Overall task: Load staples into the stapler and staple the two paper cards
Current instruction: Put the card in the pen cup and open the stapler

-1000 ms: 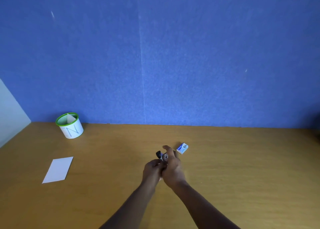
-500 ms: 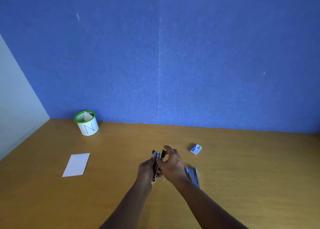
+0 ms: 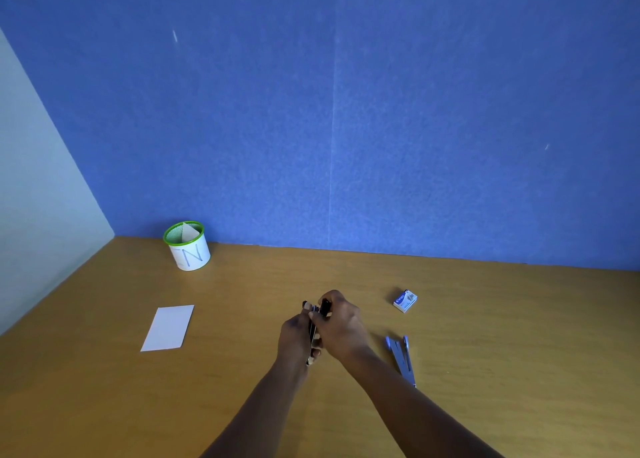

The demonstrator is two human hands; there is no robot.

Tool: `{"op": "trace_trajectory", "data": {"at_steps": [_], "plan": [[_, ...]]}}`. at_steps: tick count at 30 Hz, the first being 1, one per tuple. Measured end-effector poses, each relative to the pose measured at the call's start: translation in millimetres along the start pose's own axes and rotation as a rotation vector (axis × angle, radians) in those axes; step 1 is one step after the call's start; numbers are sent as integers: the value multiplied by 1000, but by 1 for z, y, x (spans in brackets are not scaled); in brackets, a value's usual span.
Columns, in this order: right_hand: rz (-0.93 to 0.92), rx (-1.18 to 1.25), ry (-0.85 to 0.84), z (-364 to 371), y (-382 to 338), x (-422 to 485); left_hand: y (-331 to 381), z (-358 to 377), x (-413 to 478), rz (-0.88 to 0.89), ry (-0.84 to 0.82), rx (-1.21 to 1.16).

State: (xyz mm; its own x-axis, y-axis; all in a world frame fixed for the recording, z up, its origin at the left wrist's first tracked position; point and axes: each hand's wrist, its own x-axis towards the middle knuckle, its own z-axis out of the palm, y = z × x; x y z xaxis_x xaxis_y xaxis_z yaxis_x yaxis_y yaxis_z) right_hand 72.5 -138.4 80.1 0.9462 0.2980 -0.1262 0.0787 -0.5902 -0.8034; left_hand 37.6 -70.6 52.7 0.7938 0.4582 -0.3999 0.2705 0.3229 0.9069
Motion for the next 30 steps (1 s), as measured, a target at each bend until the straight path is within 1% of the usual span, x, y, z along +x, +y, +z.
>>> {"op": "trace_trajectory", "data": {"at_steps": [4,8,11,14,17,19,23,25,26,28,30], "plan": [[-1,-15,-3,0,-3,-1,0,0,1,17,12,20],[11,26,-15,-1,-4,-1,1,1,1,1,28,21],[-22,49,-9,-2,-5,-2,1,-6,3,-49,77,-42],[-51,38,-30,-4,-7,-2,1,-7,2,-34,71,-20],[-46,40,-30,-4,-6,1,3,-4,1,-31,107,-70],[-36,90,-20,-3,-5,2,6,-4,3,-30,161,-137],[25,258,70,-1,1,5,9,-5,9,-51,247,-325],[111,410,133,1,7,9,12,-5,10,-68,259,-476],[182,534,145,2,10,12,14,-5,10,-70,259,-562],[320,864,131,3,12,17,19,-7,10,-69,258,-697],[373,1140,126,0,12,18,21,-8,8,-64,231,-757]]}}
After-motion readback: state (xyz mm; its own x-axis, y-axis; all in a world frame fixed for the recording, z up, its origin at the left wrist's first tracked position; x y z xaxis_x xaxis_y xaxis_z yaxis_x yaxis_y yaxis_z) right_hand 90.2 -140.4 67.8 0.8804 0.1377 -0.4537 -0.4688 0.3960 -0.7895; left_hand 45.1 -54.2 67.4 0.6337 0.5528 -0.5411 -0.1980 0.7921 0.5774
